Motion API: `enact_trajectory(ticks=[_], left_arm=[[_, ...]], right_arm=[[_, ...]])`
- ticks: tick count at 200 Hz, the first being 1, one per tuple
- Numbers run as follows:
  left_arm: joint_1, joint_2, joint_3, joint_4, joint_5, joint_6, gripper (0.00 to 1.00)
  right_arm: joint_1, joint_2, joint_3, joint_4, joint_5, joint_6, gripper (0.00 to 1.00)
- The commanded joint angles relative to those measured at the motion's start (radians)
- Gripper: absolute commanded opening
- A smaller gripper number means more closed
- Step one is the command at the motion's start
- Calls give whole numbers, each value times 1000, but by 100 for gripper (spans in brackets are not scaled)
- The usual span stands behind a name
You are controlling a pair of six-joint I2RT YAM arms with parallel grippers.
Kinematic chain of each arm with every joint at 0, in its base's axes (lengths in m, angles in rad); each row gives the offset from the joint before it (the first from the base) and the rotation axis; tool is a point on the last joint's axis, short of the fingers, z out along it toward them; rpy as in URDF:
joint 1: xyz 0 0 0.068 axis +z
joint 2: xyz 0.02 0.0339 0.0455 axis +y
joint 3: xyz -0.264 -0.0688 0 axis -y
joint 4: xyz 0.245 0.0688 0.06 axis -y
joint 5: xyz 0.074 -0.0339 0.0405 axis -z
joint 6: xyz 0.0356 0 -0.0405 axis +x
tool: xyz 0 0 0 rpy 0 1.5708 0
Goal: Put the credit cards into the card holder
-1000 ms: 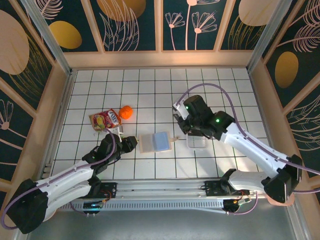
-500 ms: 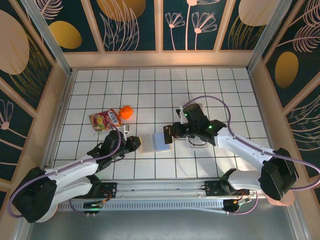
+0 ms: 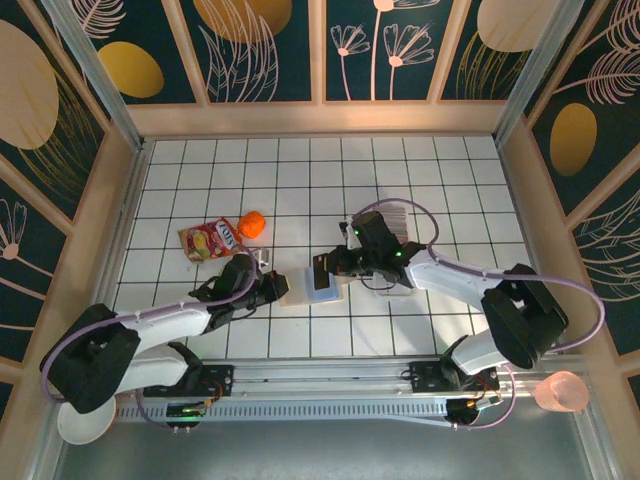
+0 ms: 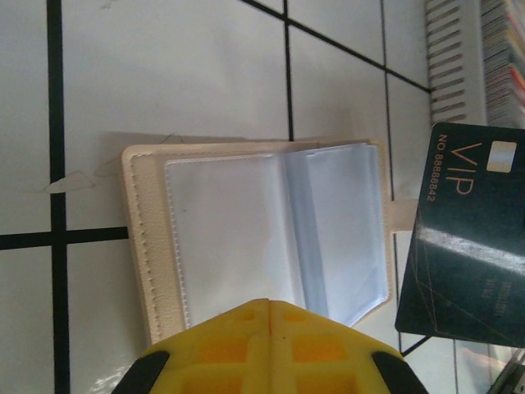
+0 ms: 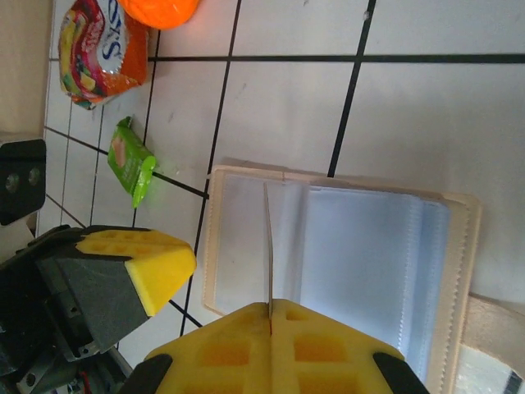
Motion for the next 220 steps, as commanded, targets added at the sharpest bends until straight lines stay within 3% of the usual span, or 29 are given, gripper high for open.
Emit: enact_trajectory(ticks=[1,80,220], left_arm=[[-7,29,13,15,-23,26,0],[-7,101,21,-57,-122,101,0],[-6,67,-18,-16,-93,72,0]], right_arm=[[17,39,10,42,-9,15,0],[56,106,32,46,16,42,0],[59,169,11,124,30,129,0]])
